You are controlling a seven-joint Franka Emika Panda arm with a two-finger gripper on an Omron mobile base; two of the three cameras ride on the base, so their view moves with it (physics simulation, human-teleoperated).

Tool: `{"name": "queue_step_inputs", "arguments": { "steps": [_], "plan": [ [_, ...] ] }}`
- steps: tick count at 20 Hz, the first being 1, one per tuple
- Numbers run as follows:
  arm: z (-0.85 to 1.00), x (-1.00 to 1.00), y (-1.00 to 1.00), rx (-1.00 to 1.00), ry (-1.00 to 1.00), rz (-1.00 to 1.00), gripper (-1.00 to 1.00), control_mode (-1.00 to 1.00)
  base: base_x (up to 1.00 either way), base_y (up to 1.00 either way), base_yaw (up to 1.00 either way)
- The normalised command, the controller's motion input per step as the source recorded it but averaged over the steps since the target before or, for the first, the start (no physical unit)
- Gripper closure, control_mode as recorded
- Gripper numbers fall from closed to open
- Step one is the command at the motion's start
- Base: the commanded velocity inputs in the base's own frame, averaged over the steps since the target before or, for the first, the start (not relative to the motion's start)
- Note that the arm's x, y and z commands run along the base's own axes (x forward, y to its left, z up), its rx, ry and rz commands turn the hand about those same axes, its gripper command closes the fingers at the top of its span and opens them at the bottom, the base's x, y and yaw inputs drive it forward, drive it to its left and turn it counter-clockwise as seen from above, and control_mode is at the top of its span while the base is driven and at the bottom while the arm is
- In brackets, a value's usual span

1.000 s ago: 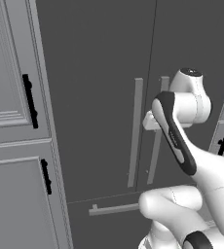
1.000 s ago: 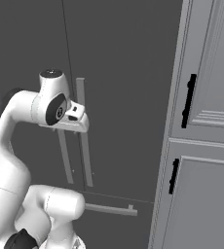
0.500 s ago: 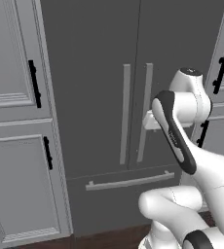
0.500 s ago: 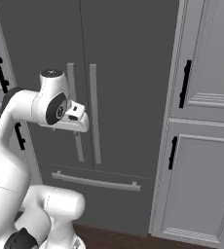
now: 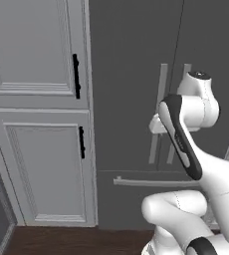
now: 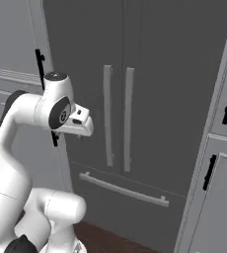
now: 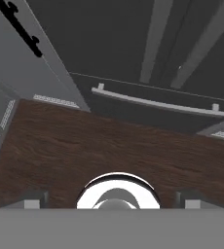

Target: Grab a lemon wedge from the fridge and one ice cube from the ice bowl, and put them in the glass of lemonade.

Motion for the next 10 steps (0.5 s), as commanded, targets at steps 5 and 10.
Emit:
{"name": "queue_step_inputs", "arguments": {
  "steps": [5, 10],
  "plan": [
    [0.00, 0.00, 0.00, 0.00, 0.00, 0.00, -1.00, 1.00, 0.11, 0.45, 0.84],
    [0.00, 0.00, 0.00, 0.00, 0.00, 0.00, -1.00, 1.00, 0.22, 0.32, 0.86]
  ]
}}
